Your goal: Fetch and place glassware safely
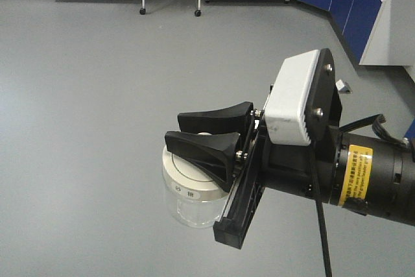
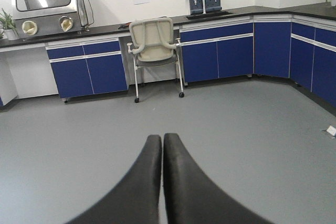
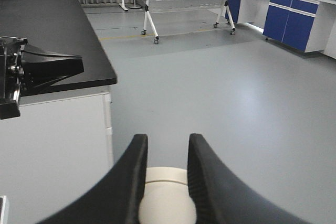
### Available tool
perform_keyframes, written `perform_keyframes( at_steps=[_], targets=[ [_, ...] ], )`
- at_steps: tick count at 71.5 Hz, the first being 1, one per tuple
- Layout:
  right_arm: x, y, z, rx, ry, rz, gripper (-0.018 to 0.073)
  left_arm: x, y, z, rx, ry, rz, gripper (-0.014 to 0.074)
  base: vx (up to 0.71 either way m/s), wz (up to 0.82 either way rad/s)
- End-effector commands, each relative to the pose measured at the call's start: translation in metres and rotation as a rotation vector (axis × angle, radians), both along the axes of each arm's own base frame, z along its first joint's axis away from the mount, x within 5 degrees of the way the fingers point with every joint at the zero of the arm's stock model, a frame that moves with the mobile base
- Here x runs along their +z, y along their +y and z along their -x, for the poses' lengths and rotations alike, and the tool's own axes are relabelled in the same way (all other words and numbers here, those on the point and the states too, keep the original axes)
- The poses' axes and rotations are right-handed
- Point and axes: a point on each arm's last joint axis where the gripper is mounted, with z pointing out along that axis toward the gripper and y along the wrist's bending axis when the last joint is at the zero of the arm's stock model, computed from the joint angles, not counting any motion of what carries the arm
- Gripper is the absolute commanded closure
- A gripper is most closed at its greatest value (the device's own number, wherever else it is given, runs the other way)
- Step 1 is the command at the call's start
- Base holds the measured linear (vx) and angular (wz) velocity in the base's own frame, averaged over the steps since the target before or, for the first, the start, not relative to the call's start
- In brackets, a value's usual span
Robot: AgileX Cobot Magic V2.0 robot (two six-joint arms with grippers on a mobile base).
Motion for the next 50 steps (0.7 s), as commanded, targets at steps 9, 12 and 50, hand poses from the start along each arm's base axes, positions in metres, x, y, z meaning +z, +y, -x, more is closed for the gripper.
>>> perform_keyframes(
  at_steps=[9,12,50],
  targets=[
    [0.0185,-0.0013,0.0044,0.018,-0.025,-0.075,0.056,0.0152,-0.0004,0.0,-0.005,-0.085,0.018,0.0603,0.5,-0.03],
    [0.0185,-0.0013,0.0044,0.018,-0.025,-0.075,0.056,0.0152,-0.0004,0.0,-0.005,-0.085,0.018,0.0603,0.5,-0.04],
    [0.0185,-0.0013,0.0044,0.018,-0.025,-0.075,0.056,0.0152,-0.0004,0.0,-0.005,-0.085,0.017,0.0603,0.51,-0.03]
  ],
)
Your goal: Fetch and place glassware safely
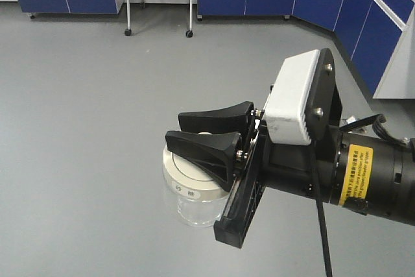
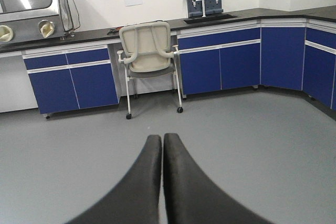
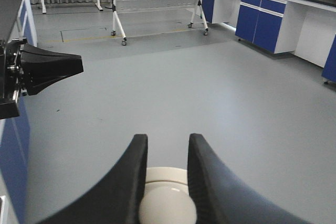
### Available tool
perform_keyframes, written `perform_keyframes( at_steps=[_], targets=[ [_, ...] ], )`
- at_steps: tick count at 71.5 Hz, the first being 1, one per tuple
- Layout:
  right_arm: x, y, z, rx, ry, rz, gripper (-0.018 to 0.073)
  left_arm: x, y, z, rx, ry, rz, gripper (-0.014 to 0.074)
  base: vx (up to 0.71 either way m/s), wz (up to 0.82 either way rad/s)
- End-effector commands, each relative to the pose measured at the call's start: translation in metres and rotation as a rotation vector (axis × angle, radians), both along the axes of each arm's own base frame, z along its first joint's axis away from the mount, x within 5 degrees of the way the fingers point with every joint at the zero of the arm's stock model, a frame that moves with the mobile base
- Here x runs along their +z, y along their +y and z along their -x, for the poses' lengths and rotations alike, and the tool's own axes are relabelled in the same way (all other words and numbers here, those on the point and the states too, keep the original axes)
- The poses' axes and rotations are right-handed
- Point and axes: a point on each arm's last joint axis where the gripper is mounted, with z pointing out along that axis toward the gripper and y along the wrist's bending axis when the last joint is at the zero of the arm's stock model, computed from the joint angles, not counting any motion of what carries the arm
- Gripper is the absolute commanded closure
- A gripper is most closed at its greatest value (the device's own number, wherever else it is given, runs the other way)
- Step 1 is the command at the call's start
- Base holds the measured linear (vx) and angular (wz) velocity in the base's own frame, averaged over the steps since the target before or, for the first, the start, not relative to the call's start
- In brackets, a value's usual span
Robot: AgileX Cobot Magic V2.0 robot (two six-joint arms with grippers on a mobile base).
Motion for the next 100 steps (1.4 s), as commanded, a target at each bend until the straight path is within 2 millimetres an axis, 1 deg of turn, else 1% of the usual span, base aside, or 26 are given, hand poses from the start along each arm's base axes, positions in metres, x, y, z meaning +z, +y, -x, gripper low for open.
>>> perform_keyframes(
  at_steps=[1,100],
  targets=[
    [0.0185,-0.0013,0.0045,0.018,-0.025,-0.075,0.056,0.0152,-0.0004,0.0,-0.005,-0.085,0.017,0.0603,0.52,-0.02],
    [0.0185,-0.0013,0.0044,0.017,-0.025,-0.075,0.056,0.0152,-0.0004,0.0,-0.005,-0.085,0.017,0.0603,0.56,0.0]
  ],
)
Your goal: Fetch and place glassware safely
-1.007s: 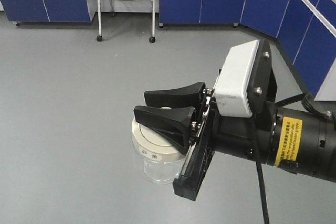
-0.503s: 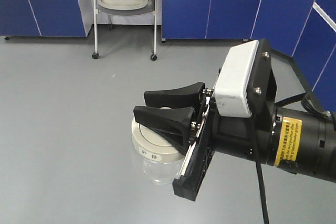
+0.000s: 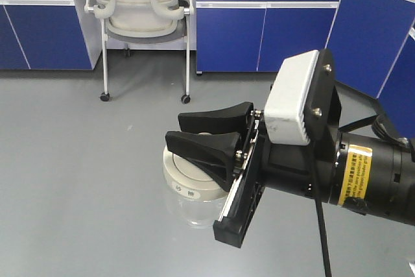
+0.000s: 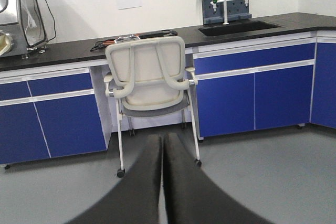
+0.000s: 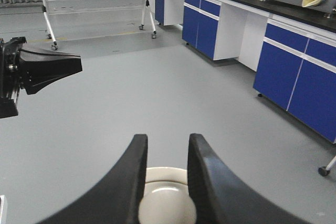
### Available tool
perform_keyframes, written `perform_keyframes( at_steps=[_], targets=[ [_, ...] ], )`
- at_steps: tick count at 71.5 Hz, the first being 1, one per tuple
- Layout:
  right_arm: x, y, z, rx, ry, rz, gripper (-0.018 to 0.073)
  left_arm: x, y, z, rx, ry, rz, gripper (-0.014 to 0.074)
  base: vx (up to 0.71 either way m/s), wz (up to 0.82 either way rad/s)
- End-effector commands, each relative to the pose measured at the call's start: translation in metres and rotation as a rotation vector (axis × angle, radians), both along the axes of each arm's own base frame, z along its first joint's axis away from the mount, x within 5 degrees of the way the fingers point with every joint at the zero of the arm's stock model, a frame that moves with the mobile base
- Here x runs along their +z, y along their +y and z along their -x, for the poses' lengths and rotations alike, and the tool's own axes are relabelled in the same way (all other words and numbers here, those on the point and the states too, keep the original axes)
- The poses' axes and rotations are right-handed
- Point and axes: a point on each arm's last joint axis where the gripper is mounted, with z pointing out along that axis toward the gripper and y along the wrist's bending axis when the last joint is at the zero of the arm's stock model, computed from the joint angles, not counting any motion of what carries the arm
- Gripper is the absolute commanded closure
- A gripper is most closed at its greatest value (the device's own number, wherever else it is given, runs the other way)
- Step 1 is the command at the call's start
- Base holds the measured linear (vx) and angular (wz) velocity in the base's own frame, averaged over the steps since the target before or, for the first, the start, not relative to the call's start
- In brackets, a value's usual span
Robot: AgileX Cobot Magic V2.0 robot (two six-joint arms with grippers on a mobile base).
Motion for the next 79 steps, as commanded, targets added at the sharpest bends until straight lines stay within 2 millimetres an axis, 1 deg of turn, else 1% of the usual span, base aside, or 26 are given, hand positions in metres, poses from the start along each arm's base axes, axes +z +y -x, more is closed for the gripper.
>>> perform_keyframes(
  at_steps=[1,29,44,62,79],
  targets=[
    [0.0186,-0.0012,0.0046,0.019,-0.026,-0.076,0.056,0.0152,-0.0004,0.0,-0.005,-0.085,0.017,0.0603,0.55,0.0],
    [0.0183,-0.0015,0.004,0.012,-0.025,-0.073,0.056,0.0152,-0.0004,0.0,-0.005,-0.085,0.017,0.0603,0.51,0.0],
    [0.0184,-0.0015,0.004,0.013,-0.025,-0.073,0.056,0.0152,-0.0004,0.0,-0.005,-0.085,0.017,0.0603,0.4,-0.16],
    [0.0184,-0.0015,0.0041,0.014,-0.025,-0.073,0.056,0.0152,-0.0004,0.0,-0.005,-0.085,0.017,0.0603,0.31,-0.39],
    [0.0185,-0.0013,0.0043,0.017,-0.025,-0.075,0.056,0.0152,-0.0004,0.0,-0.005,-0.085,0.017,0.0603,0.23,-0.65]
  ],
)
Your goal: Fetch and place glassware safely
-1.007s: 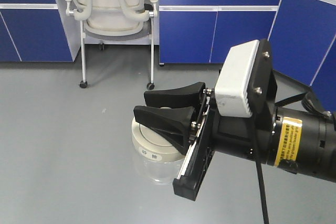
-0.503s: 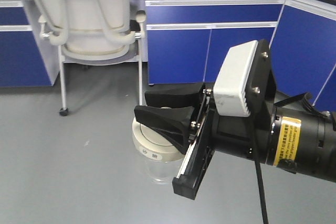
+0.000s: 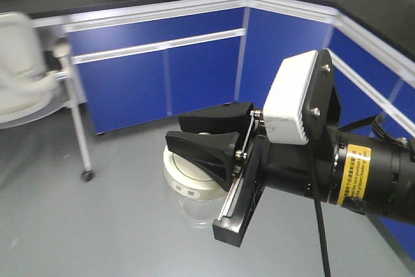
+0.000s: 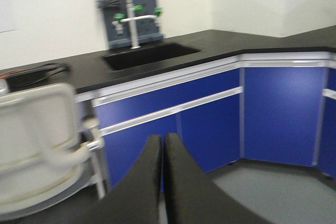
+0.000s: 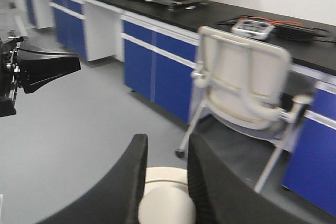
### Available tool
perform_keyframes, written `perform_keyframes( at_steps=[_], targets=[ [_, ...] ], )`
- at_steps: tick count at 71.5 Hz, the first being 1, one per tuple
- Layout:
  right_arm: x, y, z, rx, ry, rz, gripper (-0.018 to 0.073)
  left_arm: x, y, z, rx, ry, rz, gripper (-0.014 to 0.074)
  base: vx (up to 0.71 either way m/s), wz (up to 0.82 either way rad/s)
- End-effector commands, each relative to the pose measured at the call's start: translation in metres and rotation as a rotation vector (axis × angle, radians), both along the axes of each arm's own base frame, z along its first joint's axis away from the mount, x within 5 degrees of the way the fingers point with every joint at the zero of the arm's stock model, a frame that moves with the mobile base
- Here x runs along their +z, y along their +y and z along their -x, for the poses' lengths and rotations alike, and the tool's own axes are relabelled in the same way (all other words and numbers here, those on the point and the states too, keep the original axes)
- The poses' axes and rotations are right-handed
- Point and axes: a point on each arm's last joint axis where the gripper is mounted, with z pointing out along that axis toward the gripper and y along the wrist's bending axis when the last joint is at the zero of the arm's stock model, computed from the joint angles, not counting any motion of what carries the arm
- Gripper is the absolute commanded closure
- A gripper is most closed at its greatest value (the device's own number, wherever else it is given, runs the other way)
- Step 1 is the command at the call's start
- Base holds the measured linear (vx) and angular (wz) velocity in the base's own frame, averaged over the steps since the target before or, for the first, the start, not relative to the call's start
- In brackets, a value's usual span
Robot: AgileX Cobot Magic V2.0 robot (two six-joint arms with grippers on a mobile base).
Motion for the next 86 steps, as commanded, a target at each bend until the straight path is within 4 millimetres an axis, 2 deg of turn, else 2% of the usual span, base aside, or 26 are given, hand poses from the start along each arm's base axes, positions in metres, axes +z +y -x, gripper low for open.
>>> perform_keyframes(
  at_steps=[1,86],
  targets=[
    [0.0192,-0.0015,0.005,0.021,-0.027,-0.078,0.056,0.0152,-0.0004,0.0,-0.005,-0.085,0.017,0.0603,0.2,-0.76],
    [0.0192,-0.0015,0.005,0.021,-0.027,-0.078,0.056,0.0152,-0.0004,0.0,-0.005,-0.085,0.017,0.0603,0.17,-0.76]
  ],
)
